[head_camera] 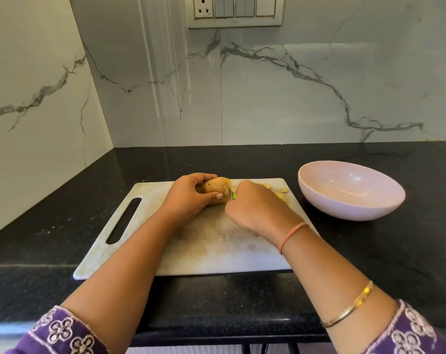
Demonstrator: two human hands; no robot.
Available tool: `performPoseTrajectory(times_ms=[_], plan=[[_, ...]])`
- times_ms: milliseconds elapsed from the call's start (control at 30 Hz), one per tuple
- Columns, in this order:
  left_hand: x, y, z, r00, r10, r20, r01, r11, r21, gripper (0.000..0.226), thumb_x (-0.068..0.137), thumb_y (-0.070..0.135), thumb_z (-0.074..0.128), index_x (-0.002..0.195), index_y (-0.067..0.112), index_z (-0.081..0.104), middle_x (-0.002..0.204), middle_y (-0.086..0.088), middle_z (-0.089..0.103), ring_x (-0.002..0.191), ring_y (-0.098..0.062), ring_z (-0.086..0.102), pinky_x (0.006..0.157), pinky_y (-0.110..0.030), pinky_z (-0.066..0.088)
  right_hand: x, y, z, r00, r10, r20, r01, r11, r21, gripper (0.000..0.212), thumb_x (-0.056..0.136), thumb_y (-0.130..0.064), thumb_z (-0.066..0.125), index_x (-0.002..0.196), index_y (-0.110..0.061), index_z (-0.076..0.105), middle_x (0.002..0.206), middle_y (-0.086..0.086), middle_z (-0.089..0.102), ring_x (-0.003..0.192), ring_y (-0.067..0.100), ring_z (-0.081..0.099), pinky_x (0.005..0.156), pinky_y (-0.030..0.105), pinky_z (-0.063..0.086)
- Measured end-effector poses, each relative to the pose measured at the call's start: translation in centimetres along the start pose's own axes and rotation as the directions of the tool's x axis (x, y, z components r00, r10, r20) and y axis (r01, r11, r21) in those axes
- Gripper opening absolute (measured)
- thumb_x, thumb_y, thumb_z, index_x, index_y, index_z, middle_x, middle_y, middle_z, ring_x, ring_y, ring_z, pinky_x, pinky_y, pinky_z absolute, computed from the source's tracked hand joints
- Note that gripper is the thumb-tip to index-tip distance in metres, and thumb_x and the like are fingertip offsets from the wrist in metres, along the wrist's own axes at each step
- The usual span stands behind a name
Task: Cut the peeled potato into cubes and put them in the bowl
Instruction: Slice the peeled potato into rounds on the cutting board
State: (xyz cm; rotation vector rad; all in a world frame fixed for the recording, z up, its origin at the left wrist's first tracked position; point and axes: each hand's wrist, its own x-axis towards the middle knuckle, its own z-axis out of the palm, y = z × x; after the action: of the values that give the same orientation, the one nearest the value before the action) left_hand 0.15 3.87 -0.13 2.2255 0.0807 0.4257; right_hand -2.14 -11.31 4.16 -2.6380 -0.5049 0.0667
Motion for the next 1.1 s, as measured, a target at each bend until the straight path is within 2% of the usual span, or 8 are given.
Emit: performPoseTrajectory(times_ms=[100, 300, 400, 500, 700, 867, 1000, 1100], plan=[[0.0, -0.1, 0.2, 1.000, -0.002, -0.026, 0.002, 1.000, 0.008, 0.043, 0.082, 0.022, 0.073, 0.123, 0.021, 0.061, 0.102, 0.011, 0.059, 0.078, 0.006, 0.052, 0.058, -0.002, 0.040, -0.8, 0.6, 1.7, 0.998, -0.009, -0.066, 0.007, 1.000, -0.029, 0.018, 0.096, -0.027, 0.042, 0.083, -0.016, 0.047, 0.090, 0.005, 0.058, 0.075, 0.020, 0.050, 0.056, 0.027, 0.033], [0.0, -0.3, 0.7, 0.998, -0.048, -0.046, 0.048, 0.999, 0.016, 0.042, 0.086, 0.029, 0.069, 0.125, 0.020, 0.060, 0.106, 0.007, 0.061, 0.092, -0.007, 0.055, 0.078, -0.019, 0.044, -1.2, 0.7, 3.0, 0.994, -0.049, -0.094, 0.036, 0.990, -0.135, 0.023, 0.097, -0.027, 0.041, 0.108, -0.012, 0.054, 0.104, 0.007, 0.062, 0.095, 0.025, 0.059, 0.066, 0.029, 0.040], [0.0, -0.3, 0.7, 0.996, -0.070, -0.052, 0.071, 0.997, 0.029, 0.043, 0.087, 0.031, 0.067, 0.127, 0.019, 0.058, 0.105, 0.009, 0.056, 0.095, -0.008, 0.053, 0.080, -0.020, 0.043, -1.3, 0.6, 2.7, 0.993, -0.080, -0.083, 0.067, 0.987, -0.147, 0.021, 0.097, -0.027, 0.041, 0.104, -0.013, 0.055, 0.100, 0.006, 0.061, 0.093, 0.024, 0.059, 0.067, 0.029, 0.042], [0.1, -0.1, 0.8, 0.996, -0.063, -0.058, 0.065, 0.997, 0.035, 0.043, 0.086, 0.028, 0.068, 0.127, 0.018, 0.058, 0.104, 0.008, 0.057, 0.094, -0.008, 0.052, 0.079, -0.020, 0.041, -1.2, 0.8, 2.2, 0.996, -0.071, -0.051, 0.065, 0.990, -0.123, 0.014, 0.096, -0.025, 0.042, 0.088, -0.016, 0.048, 0.084, 0.003, 0.053, 0.087, 0.023, 0.057, 0.064, 0.029, 0.038], [0.4, 0.1, 0.4, 0.996, -0.056, -0.075, 0.061, 0.996, 0.066, 0.043, 0.086, 0.030, 0.069, 0.126, 0.018, 0.058, 0.110, 0.005, 0.059, 0.095, -0.010, 0.052, 0.080, -0.022, 0.041, -1.6, 2.0, 0.8, 0.999, -0.012, 0.041, 0.012, 1.000, -0.001, 0.024, 0.093, -0.025, 0.042, 0.069, -0.019, 0.039, 0.064, -0.001, 0.041, 0.058, 0.016, 0.042, 0.051, 0.025, 0.029], [0.4, 0.0, 0.5, 0.995, -0.069, -0.068, 0.074, 0.995, 0.070, 0.045, 0.085, 0.033, 0.068, 0.127, 0.019, 0.057, 0.116, 0.004, 0.059, 0.098, -0.010, 0.051, 0.082, -0.023, 0.042, -2.0, 3.5, 0.4, 0.999, -0.021, 0.041, 0.020, 0.999, 0.029, 0.018, 0.090, -0.025, 0.041, 0.077, -0.017, 0.049, 0.059, -0.001, 0.040, 0.054, 0.018, 0.041, 0.049, 0.025, 0.027], [0.1, 0.2, 1.0, 0.996, -0.067, -0.053, 0.070, 0.996, 0.060, 0.046, 0.086, 0.033, 0.067, 0.128, 0.019, 0.056, 0.117, 0.004, 0.059, 0.099, -0.010, 0.051, 0.083, -0.023, 0.043, -2.7, 3.4, 0.0, 0.999, -0.021, 0.028, 0.023, 0.996, -0.088, 0.025, 0.091, -0.030, 0.042, 0.106, -0.018, 0.059, 0.072, -0.002, 0.048, 0.074, 0.021, 0.051, 0.058, 0.027, 0.034], [0.0, 0.1, 0.8, 0.995, -0.076, -0.058, 0.079, 0.996, 0.051, 0.046, 0.087, 0.033, 0.066, 0.129, 0.019, 0.055, 0.116, 0.005, 0.057, 0.099, -0.010, 0.050, 0.083, -0.023, 0.042, -3.1, 3.3, -0.8, 0.998, -0.039, 0.038, 0.044, 0.990, -0.135, 0.017, 0.091, -0.030, 0.043, 0.087, -0.019, 0.054, 0.070, -0.003, 0.047, 0.064, 0.016, 0.047, 0.052, 0.025, 0.031]])
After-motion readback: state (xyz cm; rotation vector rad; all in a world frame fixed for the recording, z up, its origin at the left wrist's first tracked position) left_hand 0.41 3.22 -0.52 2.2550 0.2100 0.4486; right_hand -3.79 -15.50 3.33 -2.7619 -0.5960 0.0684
